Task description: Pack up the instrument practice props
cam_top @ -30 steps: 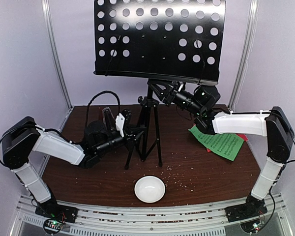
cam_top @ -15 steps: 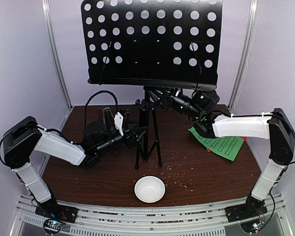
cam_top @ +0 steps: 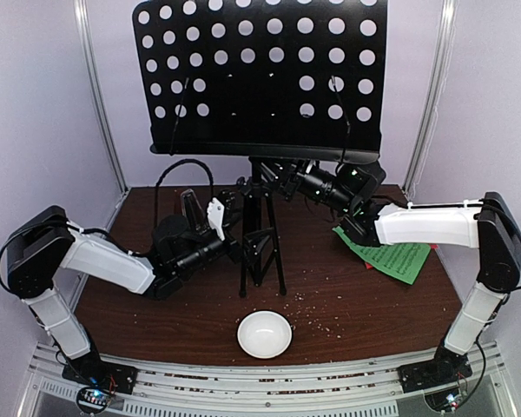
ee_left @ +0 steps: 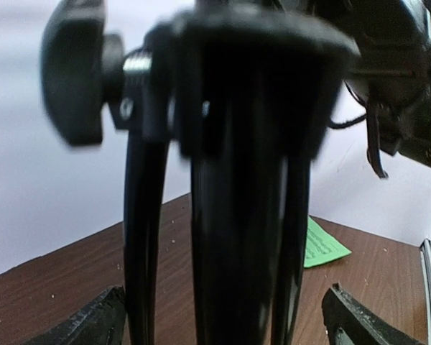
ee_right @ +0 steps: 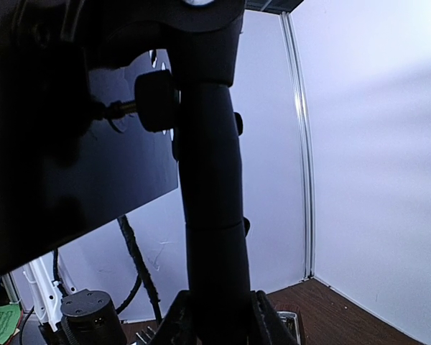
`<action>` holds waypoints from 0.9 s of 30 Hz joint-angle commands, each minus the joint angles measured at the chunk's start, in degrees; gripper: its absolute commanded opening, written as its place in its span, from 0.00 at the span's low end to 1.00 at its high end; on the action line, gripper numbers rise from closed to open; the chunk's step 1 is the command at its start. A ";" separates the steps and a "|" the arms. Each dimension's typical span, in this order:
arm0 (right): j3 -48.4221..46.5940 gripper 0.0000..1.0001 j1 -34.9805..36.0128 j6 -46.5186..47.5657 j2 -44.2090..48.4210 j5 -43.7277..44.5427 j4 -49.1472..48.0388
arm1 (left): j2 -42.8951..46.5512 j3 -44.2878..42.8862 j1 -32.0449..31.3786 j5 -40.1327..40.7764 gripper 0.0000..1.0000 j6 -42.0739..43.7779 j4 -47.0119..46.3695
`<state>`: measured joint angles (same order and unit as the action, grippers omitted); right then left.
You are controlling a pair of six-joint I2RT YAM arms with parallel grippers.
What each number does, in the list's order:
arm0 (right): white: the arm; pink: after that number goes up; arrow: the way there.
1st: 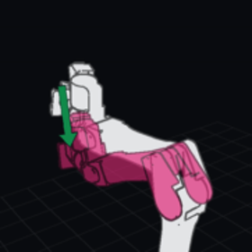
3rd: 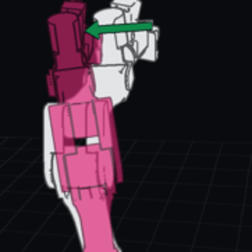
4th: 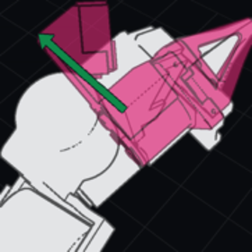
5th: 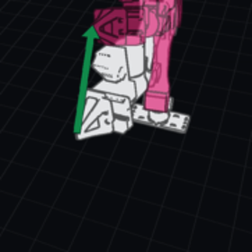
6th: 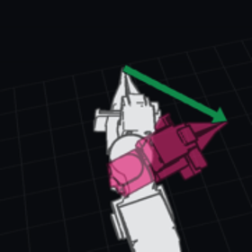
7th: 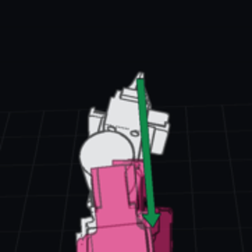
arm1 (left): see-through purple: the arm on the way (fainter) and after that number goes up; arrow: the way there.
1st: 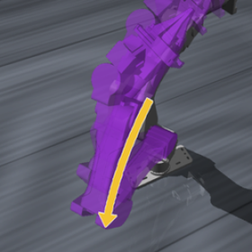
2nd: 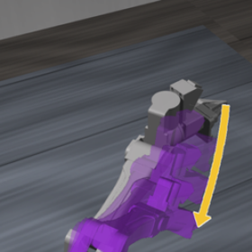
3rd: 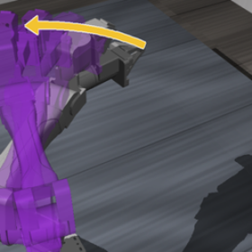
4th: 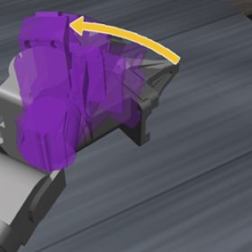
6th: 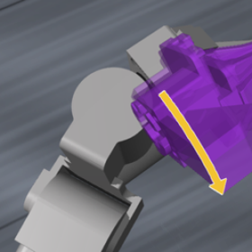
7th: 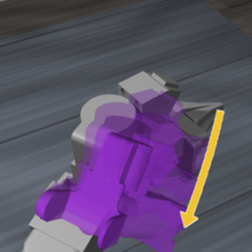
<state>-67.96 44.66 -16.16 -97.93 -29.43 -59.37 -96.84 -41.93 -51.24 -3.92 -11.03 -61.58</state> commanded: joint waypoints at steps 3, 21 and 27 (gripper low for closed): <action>0.89 0.00 0.65 0.96 2.69 3.22 0.13 | -3.69 -6.04 -1.45 6.47 0.98 1.14 0.75; 2.04 0.00 1.42 4.29 4.67 5.56 2.64 | -8.02 -10.22 -3.07 14.10 0.58 1.60 5.52; 2.21 0.00 1.51 4.18 4.99 5.87 2.17 | -7.82 -9.31 -3.07 14.43 0.49 1.36 5.29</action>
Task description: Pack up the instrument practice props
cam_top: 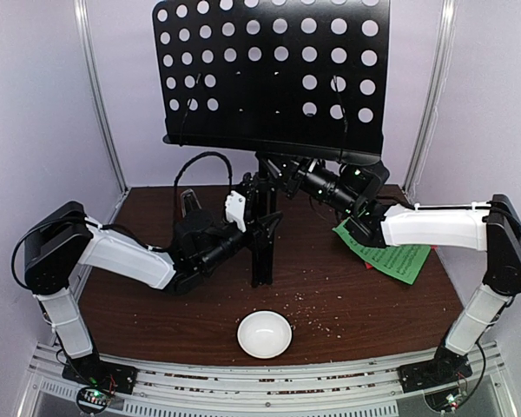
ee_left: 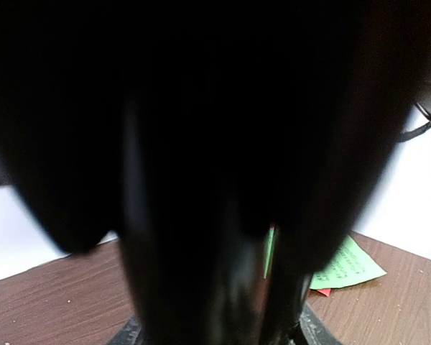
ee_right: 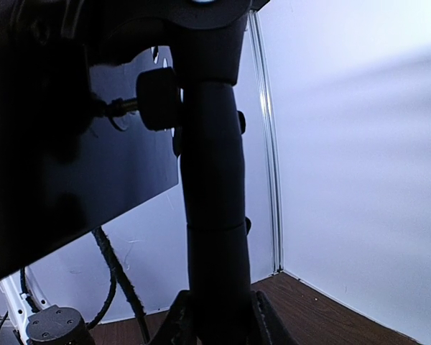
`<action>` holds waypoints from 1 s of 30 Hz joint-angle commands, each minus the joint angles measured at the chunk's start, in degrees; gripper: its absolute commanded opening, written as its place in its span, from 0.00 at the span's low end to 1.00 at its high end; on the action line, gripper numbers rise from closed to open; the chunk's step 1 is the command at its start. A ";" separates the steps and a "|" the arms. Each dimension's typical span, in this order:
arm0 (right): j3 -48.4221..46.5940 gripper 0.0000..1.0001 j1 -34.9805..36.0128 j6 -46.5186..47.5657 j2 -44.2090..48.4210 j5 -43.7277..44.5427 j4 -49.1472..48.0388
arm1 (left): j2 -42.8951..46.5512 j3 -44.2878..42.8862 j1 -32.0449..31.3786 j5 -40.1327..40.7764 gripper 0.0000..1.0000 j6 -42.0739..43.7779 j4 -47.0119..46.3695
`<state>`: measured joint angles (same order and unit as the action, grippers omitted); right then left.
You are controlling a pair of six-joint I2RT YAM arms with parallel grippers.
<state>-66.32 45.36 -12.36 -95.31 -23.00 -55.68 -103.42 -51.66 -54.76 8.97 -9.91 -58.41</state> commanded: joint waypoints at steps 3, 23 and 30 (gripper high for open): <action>0.79 0.00 1.01 0.07 2.46 -0.38 -2.06 | -1.92 -0.13 0.45 1.70 0.65 0.28 2.81; 2.45 0.00 1.23 -0.99 5.32 8.81 -1.98 | -3.35 -2.39 0.45 4.28 0.37 2.48 4.03; -0.74 0.00 1.24 -0.81 6.25 20.03 4.79 | 6.08 -0.86 0.45 5.51 0.31 6.40 10.02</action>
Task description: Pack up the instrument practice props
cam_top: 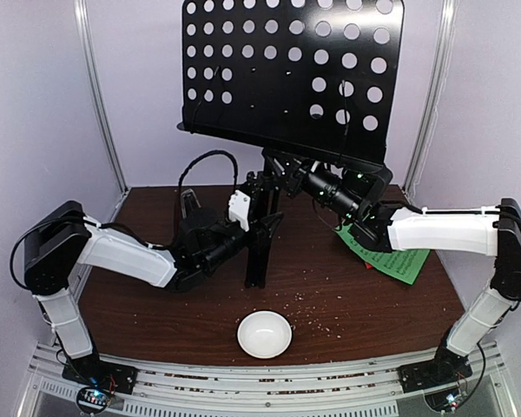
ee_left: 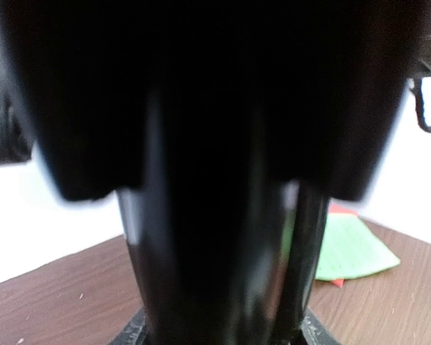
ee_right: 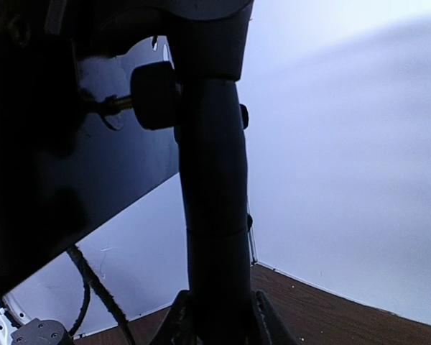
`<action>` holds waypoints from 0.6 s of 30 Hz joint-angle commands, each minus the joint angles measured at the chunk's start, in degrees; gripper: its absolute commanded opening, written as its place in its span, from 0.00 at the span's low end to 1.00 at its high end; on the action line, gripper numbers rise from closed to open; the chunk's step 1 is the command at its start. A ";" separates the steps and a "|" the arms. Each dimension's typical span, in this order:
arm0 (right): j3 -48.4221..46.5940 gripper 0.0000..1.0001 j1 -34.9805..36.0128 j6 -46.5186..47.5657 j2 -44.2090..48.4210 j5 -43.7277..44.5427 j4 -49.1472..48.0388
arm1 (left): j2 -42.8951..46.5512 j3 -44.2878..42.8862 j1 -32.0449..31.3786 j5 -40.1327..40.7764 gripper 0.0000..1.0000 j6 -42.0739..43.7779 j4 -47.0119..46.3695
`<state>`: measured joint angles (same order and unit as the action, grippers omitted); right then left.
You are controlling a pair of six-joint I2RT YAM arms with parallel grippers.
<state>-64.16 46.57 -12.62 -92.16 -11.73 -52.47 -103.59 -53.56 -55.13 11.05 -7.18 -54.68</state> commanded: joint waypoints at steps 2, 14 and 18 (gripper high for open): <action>-3.16 0.00 0.06 -0.70 3.19 12.30 2.88 | 9.47 1.48 0.82 3.44 0.25 4.13 9.38; -1.69 0.03 -0.24 -3.59 1.10 24.38 4.87 | 22.55 4.96 0.82 1.69 0.00 4.75 25.96; 1.06 0.09 -0.41 -4.55 -0.03 26.84 4.73 | 25.13 5.45 0.82 -1.97 0.00 2.98 32.06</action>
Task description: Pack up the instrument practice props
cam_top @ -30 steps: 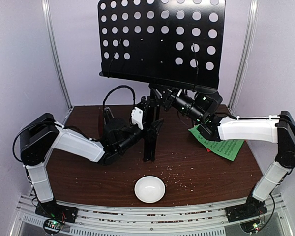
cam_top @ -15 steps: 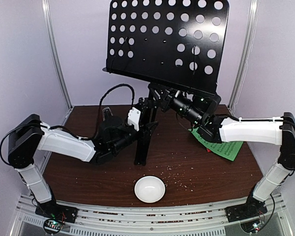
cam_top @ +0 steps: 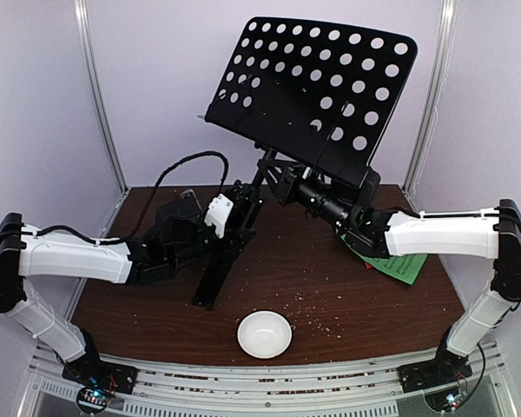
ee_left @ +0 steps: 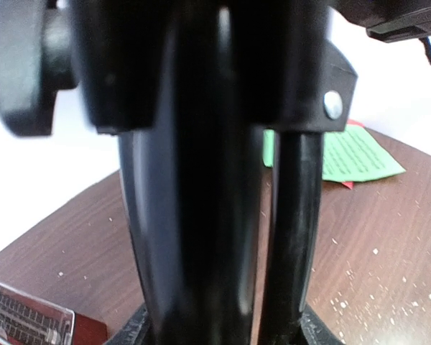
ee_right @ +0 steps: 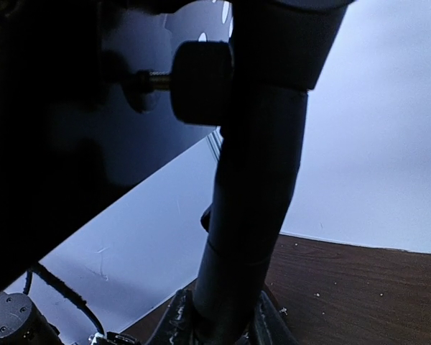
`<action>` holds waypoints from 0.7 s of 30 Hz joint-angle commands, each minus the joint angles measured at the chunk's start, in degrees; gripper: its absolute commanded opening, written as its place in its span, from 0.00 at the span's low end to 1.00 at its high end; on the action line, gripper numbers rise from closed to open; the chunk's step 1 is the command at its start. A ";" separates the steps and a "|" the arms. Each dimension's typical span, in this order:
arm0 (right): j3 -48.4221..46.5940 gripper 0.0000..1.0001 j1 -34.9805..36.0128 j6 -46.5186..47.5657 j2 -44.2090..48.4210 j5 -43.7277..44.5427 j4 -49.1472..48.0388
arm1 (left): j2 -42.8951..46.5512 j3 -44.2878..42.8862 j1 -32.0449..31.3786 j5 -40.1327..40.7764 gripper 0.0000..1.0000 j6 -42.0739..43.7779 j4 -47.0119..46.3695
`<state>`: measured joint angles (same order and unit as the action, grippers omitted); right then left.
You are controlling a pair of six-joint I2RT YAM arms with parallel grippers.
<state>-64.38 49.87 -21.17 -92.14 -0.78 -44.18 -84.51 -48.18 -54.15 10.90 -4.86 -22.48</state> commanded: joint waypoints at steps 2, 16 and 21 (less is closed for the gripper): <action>3.09 0.12 -3.76 2.56 -0.59 16.10 -4.09 | 7.03 0.56 -0.18 -3.57 0.00 -0.13 2.09; 18.45 0.54 -6.07 -8.67 -0.64 7.29 -9.65 | 8.91 9.22 -0.17 -7.21 0.00 -3.84 -1.85; 21.66 0.56 -6.21 -8.28 -1.15 6.08 -11.73 | 6.83 10.05 -0.17 -6.64 0.00 -4.67 -4.11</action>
<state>-43.44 44.05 -30.33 -93.71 3.49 -49.06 -78.78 -36.29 -54.19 2.85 -10.83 -8.56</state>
